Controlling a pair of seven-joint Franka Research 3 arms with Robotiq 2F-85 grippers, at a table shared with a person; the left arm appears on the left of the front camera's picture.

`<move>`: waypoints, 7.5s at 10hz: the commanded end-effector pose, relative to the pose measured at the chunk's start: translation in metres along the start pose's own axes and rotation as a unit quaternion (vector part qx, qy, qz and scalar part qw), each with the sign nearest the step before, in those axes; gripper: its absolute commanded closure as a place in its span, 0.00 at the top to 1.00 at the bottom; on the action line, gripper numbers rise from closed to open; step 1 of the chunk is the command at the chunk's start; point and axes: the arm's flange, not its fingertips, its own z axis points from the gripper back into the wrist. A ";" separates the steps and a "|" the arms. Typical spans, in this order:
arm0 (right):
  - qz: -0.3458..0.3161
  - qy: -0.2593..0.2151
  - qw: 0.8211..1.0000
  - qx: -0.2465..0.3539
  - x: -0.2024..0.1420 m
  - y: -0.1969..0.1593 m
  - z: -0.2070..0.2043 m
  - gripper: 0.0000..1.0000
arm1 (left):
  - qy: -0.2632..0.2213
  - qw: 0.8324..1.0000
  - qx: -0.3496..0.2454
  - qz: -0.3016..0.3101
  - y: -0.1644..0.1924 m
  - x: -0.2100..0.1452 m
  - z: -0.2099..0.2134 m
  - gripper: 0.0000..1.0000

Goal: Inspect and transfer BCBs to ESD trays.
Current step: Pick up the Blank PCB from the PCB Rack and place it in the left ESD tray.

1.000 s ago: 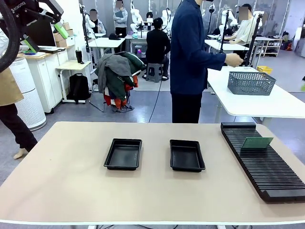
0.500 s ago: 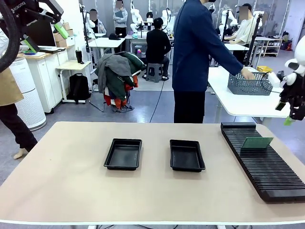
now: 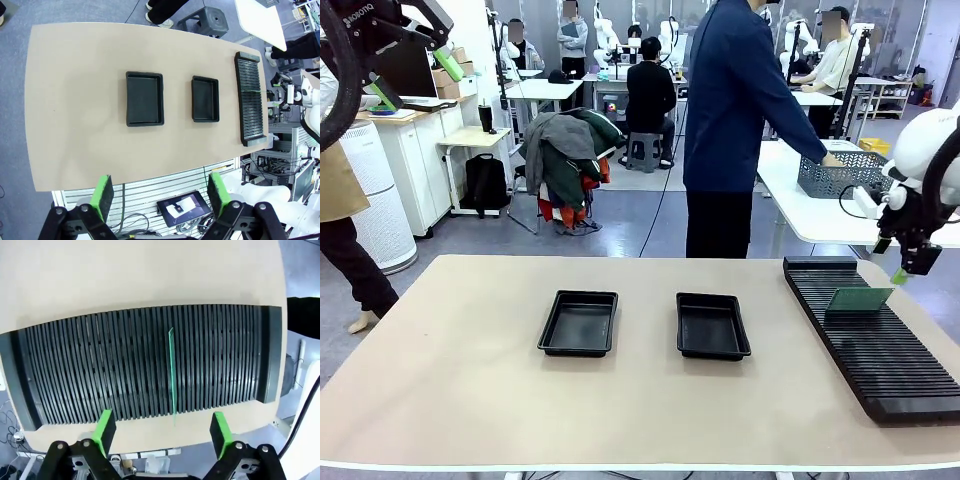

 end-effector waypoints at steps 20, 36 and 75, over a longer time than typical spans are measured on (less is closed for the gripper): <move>0.026 0.023 0.999 0.015 -0.004 -0.014 -0.074 1.00 | 0.000 1.000 -0.001 0.001 0.001 0.000 -0.001 1.00; 0.043 0.014 0.999 0.008 -0.002 -0.005 -0.071 0.21 | 0.000 1.000 -0.001 0.001 0.001 0.000 -0.001 1.00; -0.012 0.025 0.999 0.032 0.007 0.021 0.246 0.02 | 0.000 1.000 -0.001 0.001 0.001 0.000 -0.001 1.00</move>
